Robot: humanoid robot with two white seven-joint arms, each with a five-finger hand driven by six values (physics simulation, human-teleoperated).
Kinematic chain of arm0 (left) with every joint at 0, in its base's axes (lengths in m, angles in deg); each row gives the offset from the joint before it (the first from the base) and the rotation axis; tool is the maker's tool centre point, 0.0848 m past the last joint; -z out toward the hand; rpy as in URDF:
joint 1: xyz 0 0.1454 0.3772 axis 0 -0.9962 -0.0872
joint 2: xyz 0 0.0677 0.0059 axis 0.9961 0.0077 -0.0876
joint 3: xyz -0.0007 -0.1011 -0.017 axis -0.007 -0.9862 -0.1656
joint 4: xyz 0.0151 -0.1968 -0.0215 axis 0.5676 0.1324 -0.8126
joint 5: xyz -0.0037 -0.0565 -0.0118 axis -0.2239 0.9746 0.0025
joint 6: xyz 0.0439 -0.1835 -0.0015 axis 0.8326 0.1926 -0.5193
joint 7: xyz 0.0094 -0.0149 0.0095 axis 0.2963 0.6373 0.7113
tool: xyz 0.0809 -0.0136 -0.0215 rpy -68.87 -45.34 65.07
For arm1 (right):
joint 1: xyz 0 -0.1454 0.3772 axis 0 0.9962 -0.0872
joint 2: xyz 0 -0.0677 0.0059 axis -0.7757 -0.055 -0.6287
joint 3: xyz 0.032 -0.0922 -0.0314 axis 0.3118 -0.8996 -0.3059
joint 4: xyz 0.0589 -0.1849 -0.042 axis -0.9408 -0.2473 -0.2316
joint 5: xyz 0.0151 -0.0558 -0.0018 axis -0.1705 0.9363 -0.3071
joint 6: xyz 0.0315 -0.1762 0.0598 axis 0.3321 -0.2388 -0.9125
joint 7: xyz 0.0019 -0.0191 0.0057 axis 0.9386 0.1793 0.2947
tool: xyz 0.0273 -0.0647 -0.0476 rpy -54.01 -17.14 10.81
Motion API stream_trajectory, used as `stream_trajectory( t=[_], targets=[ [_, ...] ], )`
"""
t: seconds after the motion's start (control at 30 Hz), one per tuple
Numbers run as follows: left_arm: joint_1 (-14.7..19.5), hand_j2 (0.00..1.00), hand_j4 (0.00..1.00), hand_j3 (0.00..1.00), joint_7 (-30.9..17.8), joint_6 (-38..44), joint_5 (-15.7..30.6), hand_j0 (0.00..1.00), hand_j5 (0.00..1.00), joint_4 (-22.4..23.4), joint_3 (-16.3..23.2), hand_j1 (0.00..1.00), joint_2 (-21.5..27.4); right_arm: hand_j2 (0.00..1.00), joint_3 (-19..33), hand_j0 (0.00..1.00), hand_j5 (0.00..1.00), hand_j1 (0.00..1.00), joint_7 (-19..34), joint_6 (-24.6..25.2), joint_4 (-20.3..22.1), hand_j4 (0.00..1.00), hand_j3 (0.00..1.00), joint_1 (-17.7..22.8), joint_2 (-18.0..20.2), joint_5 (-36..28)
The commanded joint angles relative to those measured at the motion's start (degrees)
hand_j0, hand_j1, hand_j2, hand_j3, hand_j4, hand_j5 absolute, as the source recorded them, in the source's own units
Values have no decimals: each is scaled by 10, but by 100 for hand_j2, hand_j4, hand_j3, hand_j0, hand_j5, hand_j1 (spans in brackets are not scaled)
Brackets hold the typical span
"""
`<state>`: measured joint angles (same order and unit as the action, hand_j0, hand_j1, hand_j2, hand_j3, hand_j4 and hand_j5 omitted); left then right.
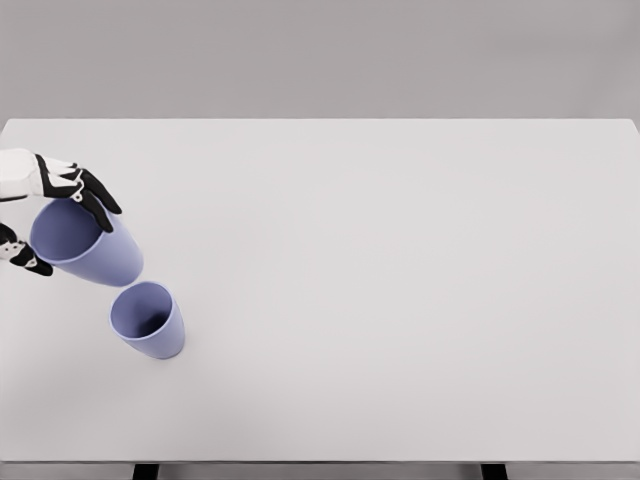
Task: Place the right cup on the left cup with left arm
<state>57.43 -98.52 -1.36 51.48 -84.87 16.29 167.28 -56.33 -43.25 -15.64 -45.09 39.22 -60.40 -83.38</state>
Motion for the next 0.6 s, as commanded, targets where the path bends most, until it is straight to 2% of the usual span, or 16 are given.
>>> stream_trajectory(
  t=[0.0,0.33,0.43,0.57],
  targets=[
    [-2,64,64,64,0,2,16,64,64,0,0,64,1,100,0,100,100,100,0,0,0,100,100,0,0,0],
    [-9,63,63,63,0,2,31,63,63,0,6,63,7,100,0,100,100,100,0,0,0,100,100,0,0,0],
    [-18,63,63,63,0,2,34,63,63,0,6,63,25,100,0,100,100,100,0,0,0,100,100,0,0,0],
    [-30,64,64,64,0,2,34,64,64,0,5,64,25,100,0,100,100,100,0,0,0,100,100,0,0,0]
  ],
)
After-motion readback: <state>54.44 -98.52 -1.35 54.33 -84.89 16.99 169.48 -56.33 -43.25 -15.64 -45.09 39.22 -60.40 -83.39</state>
